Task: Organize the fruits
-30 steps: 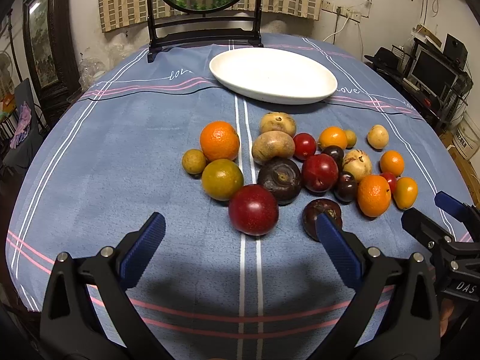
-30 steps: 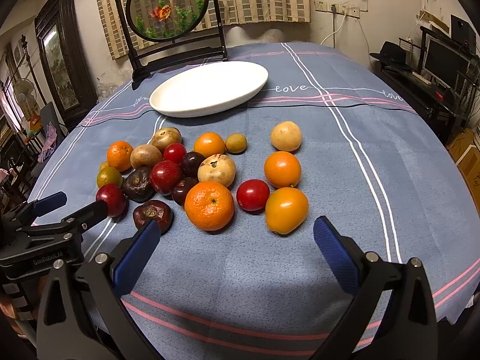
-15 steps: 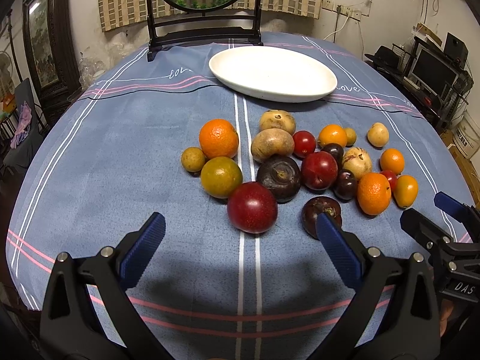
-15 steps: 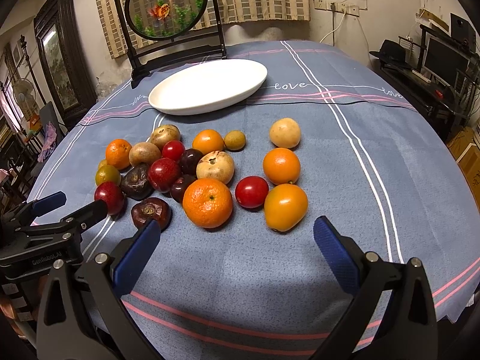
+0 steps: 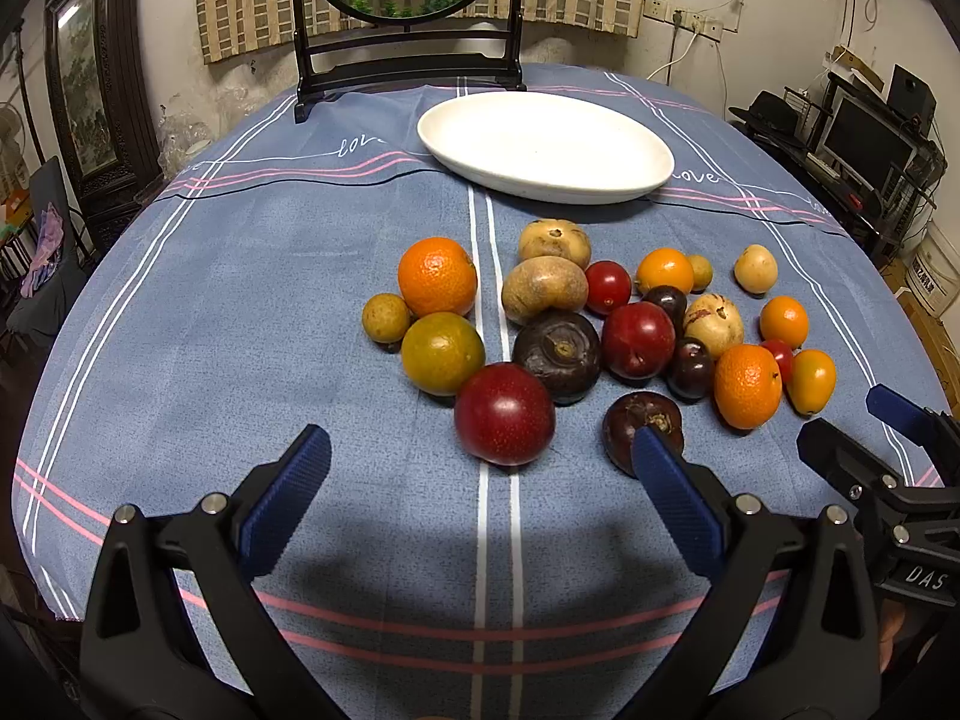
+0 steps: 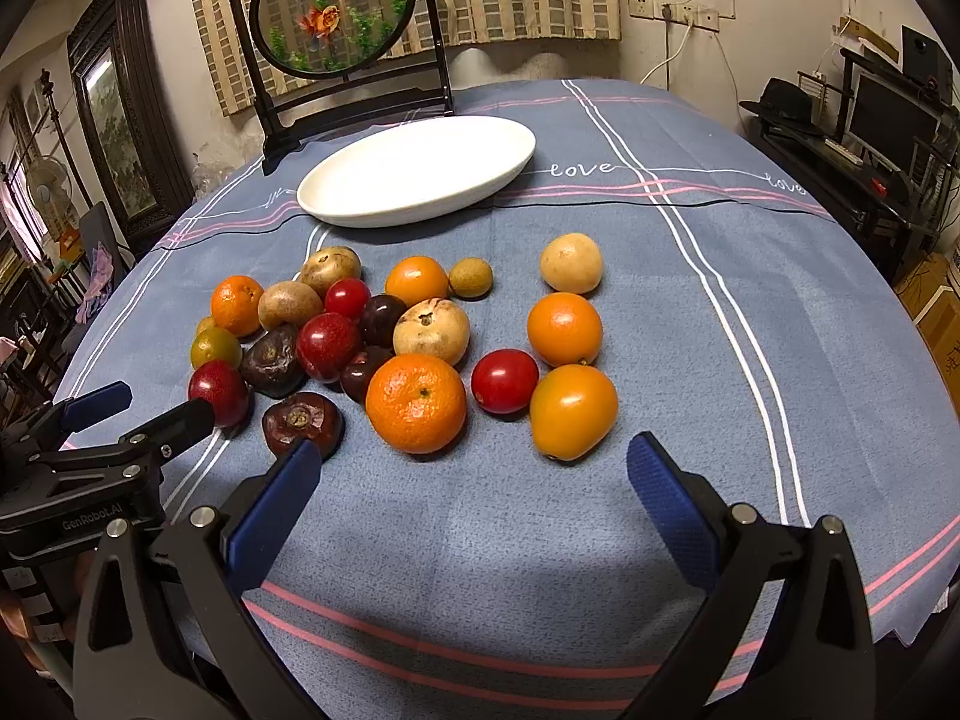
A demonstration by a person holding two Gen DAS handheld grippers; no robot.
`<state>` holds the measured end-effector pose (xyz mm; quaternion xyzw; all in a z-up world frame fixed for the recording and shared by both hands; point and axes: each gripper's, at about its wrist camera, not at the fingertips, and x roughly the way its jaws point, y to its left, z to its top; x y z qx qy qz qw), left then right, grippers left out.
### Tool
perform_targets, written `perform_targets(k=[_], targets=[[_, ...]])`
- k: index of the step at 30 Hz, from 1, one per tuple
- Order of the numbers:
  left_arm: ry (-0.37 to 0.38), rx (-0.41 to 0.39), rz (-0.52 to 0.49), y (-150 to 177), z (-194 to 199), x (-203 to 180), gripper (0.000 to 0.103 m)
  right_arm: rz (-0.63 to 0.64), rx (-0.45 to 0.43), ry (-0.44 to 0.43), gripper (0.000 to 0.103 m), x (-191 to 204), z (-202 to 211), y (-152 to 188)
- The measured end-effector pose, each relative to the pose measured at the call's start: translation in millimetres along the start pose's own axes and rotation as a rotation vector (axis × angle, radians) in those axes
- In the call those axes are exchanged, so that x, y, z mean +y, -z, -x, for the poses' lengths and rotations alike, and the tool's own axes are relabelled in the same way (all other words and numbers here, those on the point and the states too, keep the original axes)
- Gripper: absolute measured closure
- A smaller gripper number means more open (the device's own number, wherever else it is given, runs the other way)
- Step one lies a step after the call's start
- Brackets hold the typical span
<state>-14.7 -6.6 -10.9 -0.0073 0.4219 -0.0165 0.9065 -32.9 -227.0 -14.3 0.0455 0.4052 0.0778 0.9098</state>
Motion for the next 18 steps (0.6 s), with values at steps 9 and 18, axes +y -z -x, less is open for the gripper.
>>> perform_targets(k=[9, 18], targets=[[-0.001, 0.002, -0.001, 0.6, -0.4, -0.5, 0.002, 0.000, 0.004, 0.000, 0.001, 0.4, -2.1, 1.0], [-0.024, 0.009, -0.007, 1.9, -6.4, 6.0, 0.002, 0.008, 0.020, 0.042, 0.001, -12.0, -5.3, -0.3]])
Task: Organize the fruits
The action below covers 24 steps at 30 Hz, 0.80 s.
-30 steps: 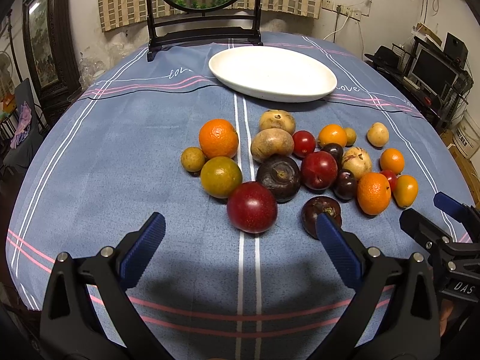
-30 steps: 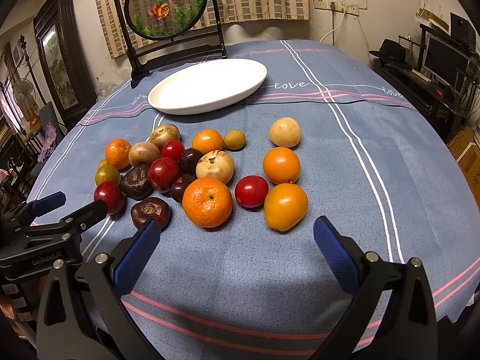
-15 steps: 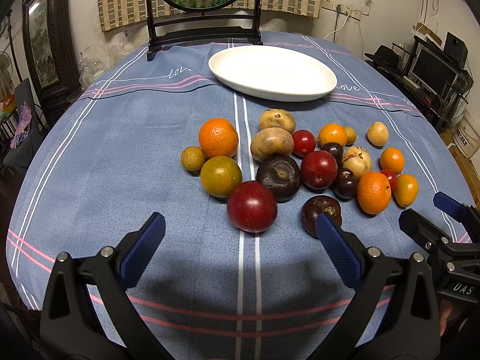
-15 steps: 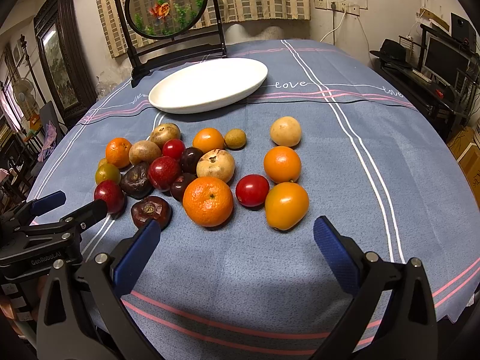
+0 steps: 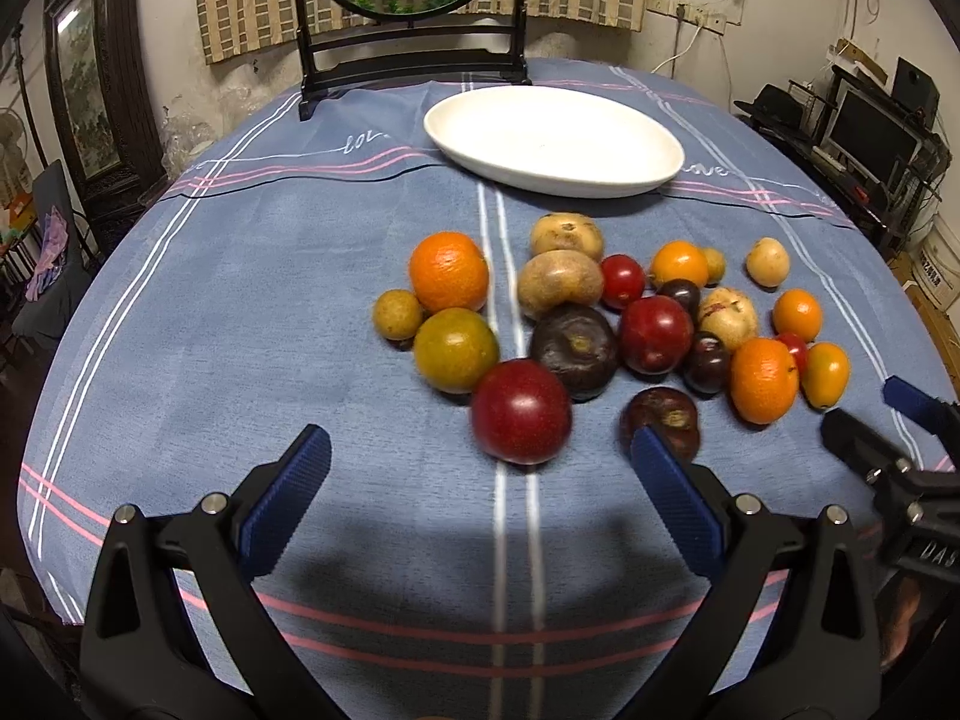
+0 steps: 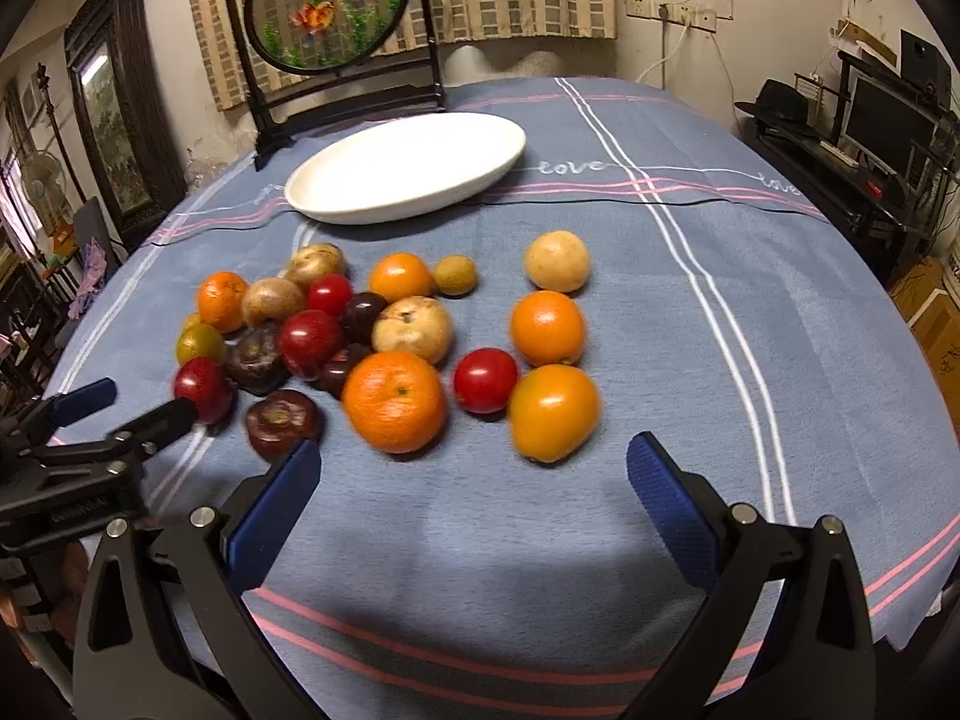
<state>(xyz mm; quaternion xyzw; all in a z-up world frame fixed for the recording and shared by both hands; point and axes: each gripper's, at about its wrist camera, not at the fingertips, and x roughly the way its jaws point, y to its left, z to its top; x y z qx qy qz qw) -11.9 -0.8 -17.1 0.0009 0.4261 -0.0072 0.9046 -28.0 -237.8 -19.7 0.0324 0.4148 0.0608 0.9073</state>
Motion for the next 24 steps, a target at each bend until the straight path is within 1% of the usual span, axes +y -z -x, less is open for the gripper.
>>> perform_targets(k=[4, 9, 13, 17, 19, 21, 24], targets=[[-0.015, 0.014, 0.020, 1.1, -6.9, 12.0, 0.002, 0.018, 0.013, 0.030, 0.001, -9.1, -3.2, -2.0], [-0.022, 0.021, 0.028, 1.5, -11.7, 23.6, 0.002, 0.094, 0.046, 0.034, 0.001, -10.6, -11.8, -1.1], [0.011, 0.022, 0.023, 1.0, -13.0, 30.0, 0.002, 0.143, 0.070, 0.047, 0.001, -12.1, -17.4, 2.1], [0.032, 0.020, 0.008, -0.1, -13.0, 28.5, 0.002, 0.145, 0.080, 0.044, 0.002, -15.9, -23.8, -0.3], [0.056, 0.019, 0.006, -1.1, -12.0, 28.3, 0.002, 0.139, 0.089, 0.025, 0.010, -16.0, -28.7, -3.5], [0.081, 0.019, 0.007, -1.7, -10.2, 28.0, 0.002, 0.139, 0.108, 0.014, 0.021, -14.9, -35.4, -6.2], [0.091, 0.015, 0.002, -1.9, -8.9, 27.0, 0.002, 0.135, 0.124, 0.007, 0.026, -14.7, -43.4, -9.8]])
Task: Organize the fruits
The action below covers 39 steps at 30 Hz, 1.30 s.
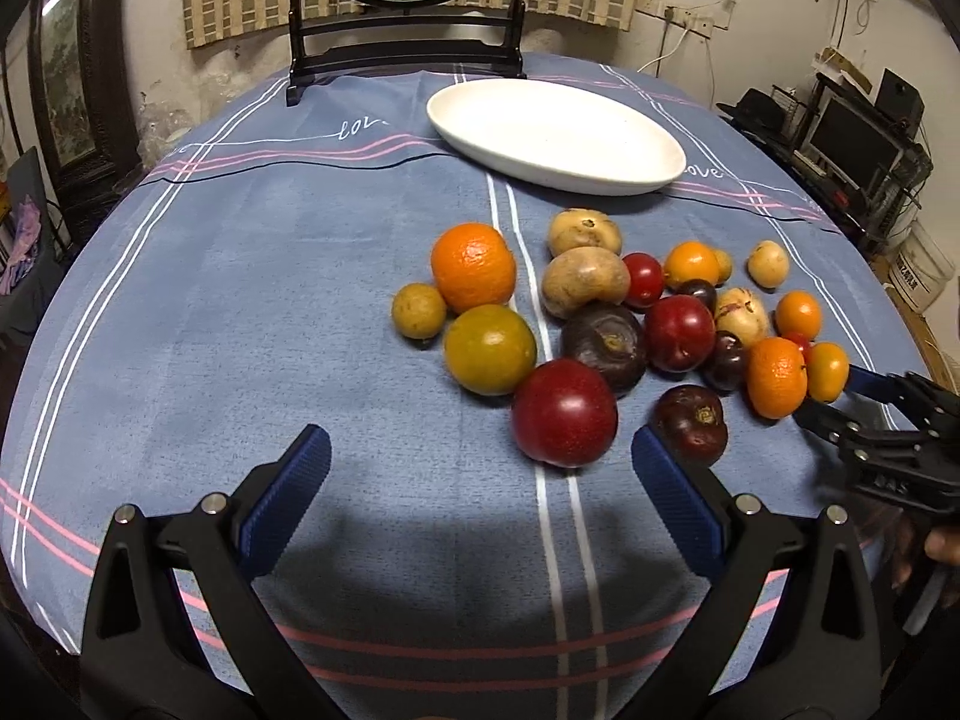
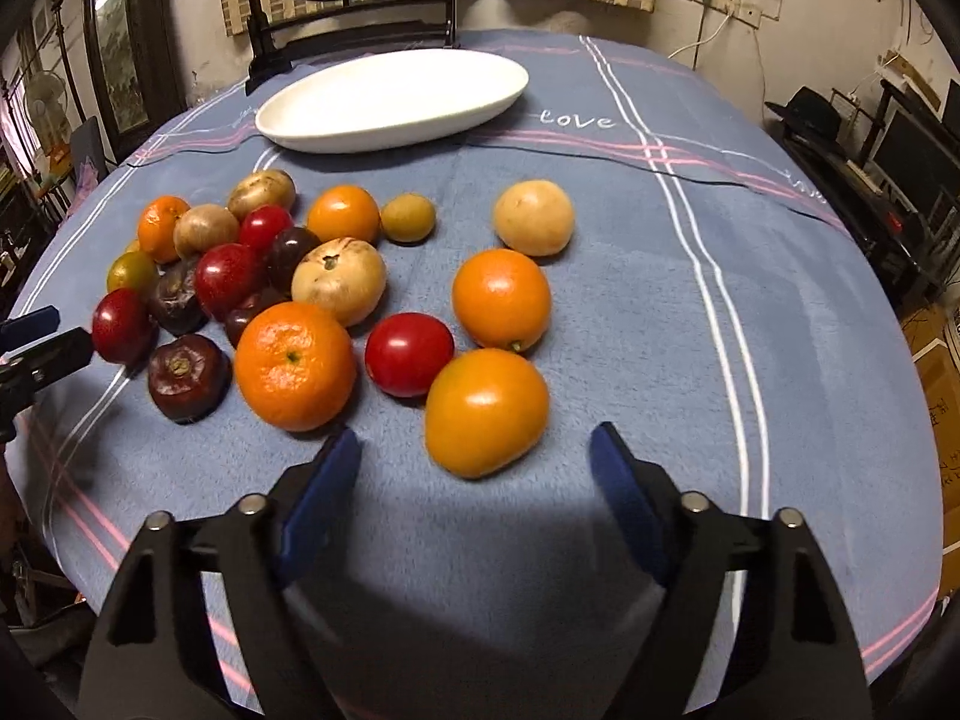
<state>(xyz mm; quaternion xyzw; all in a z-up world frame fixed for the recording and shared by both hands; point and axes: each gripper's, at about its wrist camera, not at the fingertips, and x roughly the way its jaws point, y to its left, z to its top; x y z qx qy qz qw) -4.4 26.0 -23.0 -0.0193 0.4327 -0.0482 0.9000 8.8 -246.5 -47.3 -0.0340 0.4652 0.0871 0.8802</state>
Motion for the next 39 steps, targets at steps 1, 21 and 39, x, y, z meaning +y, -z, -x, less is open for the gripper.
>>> perform_targets(k=[1, 21, 39], targets=[[0.002, 0.000, 0.000, 0.3, 0.3, 0.0, 0.002, -0.004, 0.001, -0.006, 0.028, -0.4, -1.4, -1.2], [0.020, -0.007, 0.073, -18.8, 13.3, 43.9, 0.002, -0.092, -0.050, -0.111, 0.063, -20.0, 11.3, 4.2], [0.066, 0.160, 0.006, -9.9, -36.3, -24.4, 0.033, -0.091, -0.055, -0.149, 0.063, -19.6, 15.6, 11.0]])
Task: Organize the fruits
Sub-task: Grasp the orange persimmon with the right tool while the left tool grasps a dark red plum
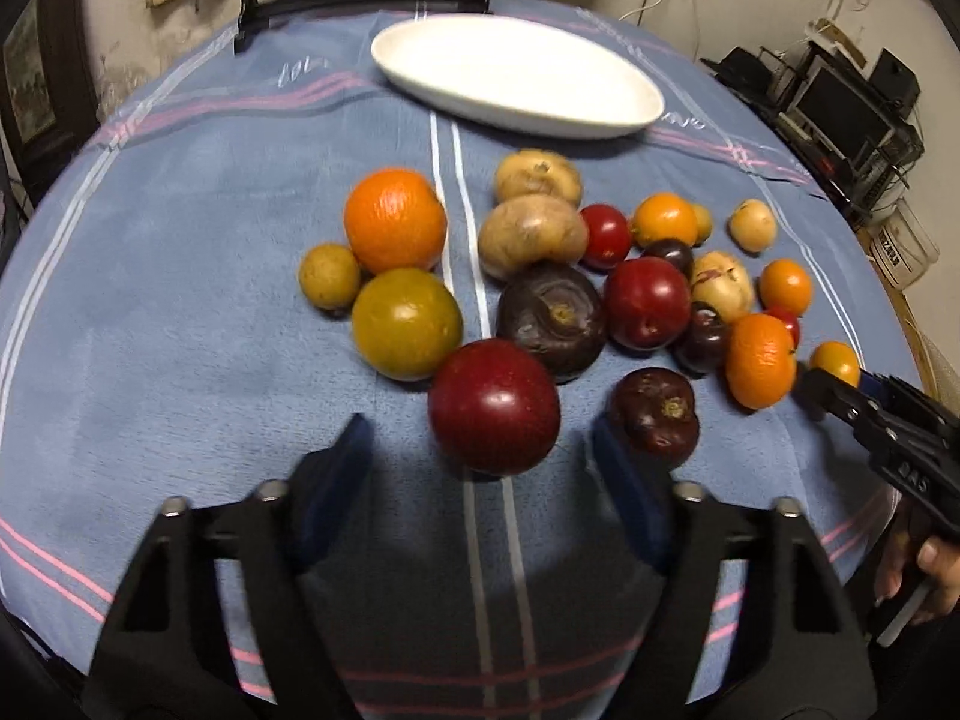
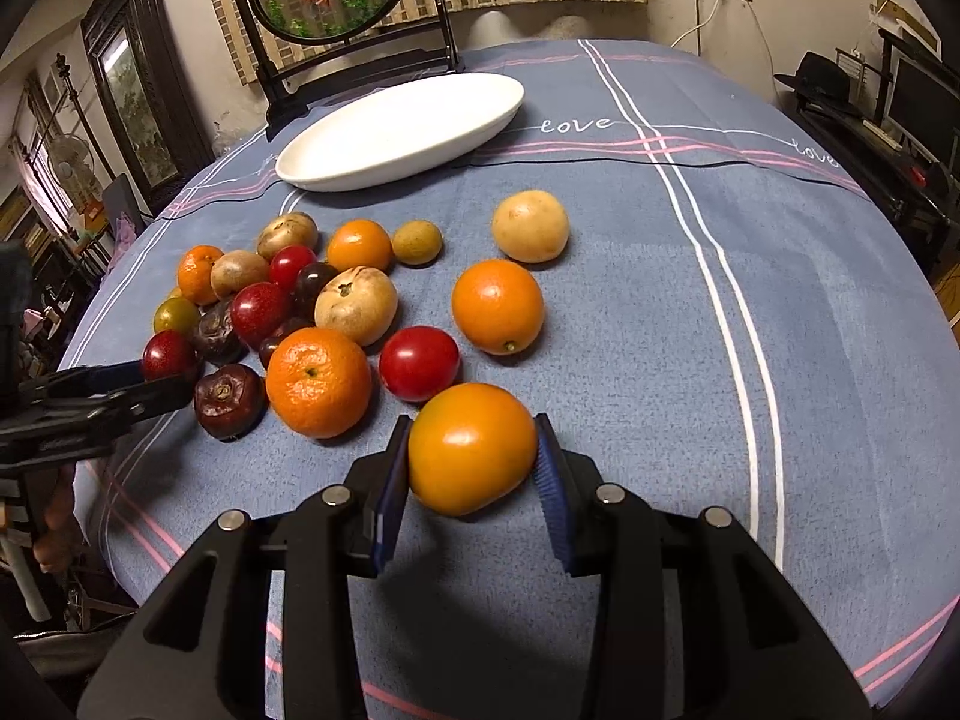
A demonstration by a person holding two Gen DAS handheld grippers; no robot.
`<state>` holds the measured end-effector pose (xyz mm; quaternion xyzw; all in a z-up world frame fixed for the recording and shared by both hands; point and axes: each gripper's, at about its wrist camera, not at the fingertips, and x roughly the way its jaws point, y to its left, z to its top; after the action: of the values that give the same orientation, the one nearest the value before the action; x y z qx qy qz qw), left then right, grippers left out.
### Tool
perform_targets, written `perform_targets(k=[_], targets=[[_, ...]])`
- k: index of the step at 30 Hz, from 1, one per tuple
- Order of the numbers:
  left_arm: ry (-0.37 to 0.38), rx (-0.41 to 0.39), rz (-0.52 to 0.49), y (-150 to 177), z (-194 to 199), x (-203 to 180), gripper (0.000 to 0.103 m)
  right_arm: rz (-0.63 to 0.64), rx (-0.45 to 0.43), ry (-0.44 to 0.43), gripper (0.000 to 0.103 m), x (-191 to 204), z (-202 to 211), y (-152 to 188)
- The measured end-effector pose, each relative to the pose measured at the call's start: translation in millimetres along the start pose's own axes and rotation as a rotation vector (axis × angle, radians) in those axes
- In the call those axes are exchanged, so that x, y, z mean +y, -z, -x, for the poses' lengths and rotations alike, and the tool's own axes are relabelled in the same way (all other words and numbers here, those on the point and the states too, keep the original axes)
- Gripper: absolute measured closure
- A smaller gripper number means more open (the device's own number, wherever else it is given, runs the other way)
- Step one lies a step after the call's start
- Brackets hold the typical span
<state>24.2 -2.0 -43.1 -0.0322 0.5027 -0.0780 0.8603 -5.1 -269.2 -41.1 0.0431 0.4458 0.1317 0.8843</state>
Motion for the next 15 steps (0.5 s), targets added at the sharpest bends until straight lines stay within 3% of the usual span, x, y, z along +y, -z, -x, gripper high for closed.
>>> perform_targets(k=[3, 5, 8, 15], targets=[[-0.038, -0.029, -0.014, -3.4, -2.1, -2.0, 0.047, 0.005, 0.001, -0.005, 0.063, 2.3, -0.6, 0.4], [-0.021, -0.036, -0.020, -5.4, -2.0, -4.9, 0.062, 0.008, 0.003, -0.009, 0.063, 4.2, -1.8, 0.0], [-0.038, -0.035, -0.036, -5.4, -1.2, -8.6, 0.062, 0.014, 0.002, -0.014, 0.063, 7.4, -0.8, 0.1], [0.047, -0.075, -0.054, -1.7, 30.0, -3.5, 0.062, 0.022, -0.021, -0.010, 0.063, 6.5, 8.2, -5.7]])
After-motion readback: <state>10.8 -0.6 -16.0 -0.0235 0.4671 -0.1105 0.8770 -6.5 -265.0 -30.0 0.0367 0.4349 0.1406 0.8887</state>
